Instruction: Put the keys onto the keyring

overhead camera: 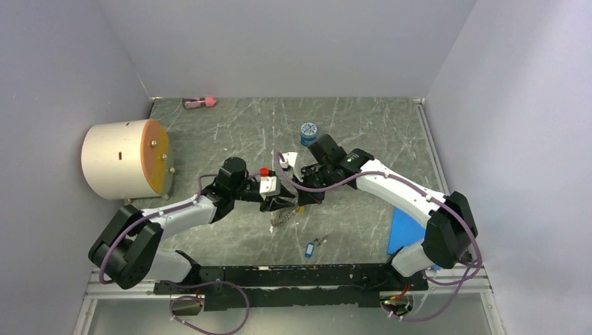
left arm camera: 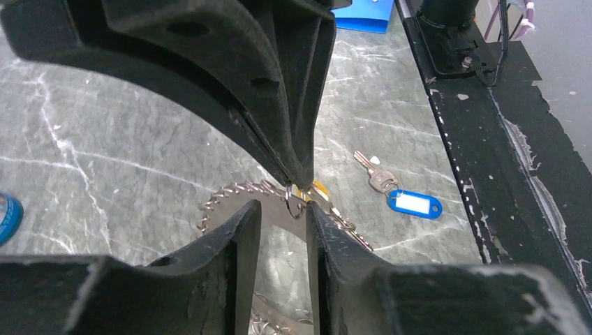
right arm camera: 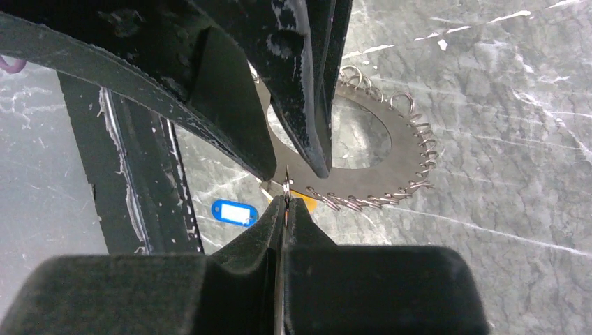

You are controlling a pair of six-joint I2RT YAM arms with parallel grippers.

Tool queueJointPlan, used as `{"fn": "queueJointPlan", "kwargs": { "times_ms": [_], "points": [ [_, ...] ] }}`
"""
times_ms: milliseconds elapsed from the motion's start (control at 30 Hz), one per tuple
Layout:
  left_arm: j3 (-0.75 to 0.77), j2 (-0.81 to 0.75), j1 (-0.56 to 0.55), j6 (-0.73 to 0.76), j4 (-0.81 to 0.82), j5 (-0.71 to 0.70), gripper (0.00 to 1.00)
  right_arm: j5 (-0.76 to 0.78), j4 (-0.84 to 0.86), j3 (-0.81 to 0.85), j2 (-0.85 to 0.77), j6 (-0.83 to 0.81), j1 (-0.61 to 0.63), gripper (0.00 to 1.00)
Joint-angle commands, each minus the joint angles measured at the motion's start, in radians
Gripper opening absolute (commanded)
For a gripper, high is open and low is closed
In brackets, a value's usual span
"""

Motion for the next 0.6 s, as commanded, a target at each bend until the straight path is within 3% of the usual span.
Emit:
{"fn": "queueJointPlan", "kwargs": {
  "times_ms": [0,200,467,567],
  "points": [
    [0.057,0.014,-0.013,0.045,0.031,0.071,0.33,-0.036,0.037,0.005,-0.04,-0.015,0.004,0.0],
    [0.075,0.048,-0.025,0.046,0.015,0.074,0.18,-0.042,0.034,0.009,-0.026,-0.016,0.003,0.0],
    [0.105,0.054,-0.047,0.107,-0.113,0.028,0.19,-0.04,0.029,0.014,-0.018,-0.025,0.004,0.0],
    [0.109,0.054,-0.05,0.111,-0.118,0.024,0.11,-0.042,0.032,0.012,-0.02,-0.024,0.005,0.0]
  ]
}}
